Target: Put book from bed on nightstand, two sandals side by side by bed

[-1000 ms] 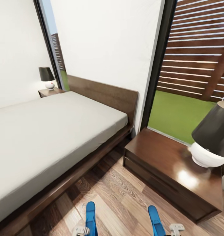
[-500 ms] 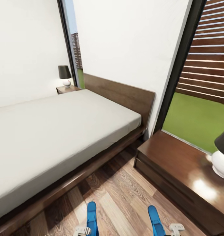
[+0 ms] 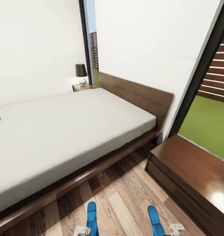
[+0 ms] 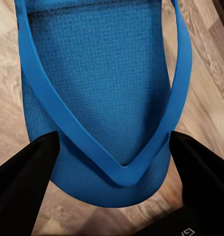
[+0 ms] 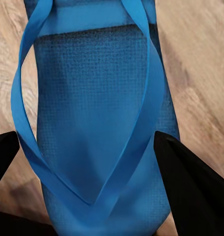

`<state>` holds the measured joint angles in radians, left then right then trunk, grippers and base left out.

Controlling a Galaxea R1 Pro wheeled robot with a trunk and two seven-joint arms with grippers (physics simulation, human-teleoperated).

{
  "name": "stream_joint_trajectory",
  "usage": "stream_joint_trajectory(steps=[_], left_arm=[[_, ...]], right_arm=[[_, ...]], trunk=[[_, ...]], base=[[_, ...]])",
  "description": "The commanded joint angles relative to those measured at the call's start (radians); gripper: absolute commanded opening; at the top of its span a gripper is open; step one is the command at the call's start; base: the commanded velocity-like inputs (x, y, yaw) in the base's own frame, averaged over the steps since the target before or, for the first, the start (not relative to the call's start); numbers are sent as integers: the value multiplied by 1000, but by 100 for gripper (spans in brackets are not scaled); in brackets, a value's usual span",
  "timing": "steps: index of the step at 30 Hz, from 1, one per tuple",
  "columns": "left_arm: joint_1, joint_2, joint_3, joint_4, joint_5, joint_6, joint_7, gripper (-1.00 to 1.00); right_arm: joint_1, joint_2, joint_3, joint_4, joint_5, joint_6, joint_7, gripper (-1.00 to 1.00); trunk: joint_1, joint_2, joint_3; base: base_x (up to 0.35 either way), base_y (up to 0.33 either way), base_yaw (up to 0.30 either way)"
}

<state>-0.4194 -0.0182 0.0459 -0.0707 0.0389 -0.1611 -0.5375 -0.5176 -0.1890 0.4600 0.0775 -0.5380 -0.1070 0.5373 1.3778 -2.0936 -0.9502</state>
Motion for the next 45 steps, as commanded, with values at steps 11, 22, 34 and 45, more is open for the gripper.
stream_joint_trajectory(steps=[11, 22, 34, 45], left_arm=[[-1, 0, 3, 2, 4, 0, -5, -100], [-1, 0, 4, 2, 4, 0, -4, -100], [-1, 0, 5, 2, 4, 0, -4, -100], [-1, 0, 5, 2, 4, 0, -4, -100]], right_arm=[[-1, 2, 8, 4, -8, -7, 6, -100], [-1, 2, 8, 4, -8, -7, 6, -100], [-1, 3, 8, 4, -8, -7, 6, -100], [-1, 3, 8, 4, -8, -7, 5, -100]], trunk=[[0, 0, -6], [0, 0, -11], [0, 0, -16], [0, 0, -22]], base=[[0, 0, 275], [0, 0, 276], [0, 0, 276], [0, 0, 276]])
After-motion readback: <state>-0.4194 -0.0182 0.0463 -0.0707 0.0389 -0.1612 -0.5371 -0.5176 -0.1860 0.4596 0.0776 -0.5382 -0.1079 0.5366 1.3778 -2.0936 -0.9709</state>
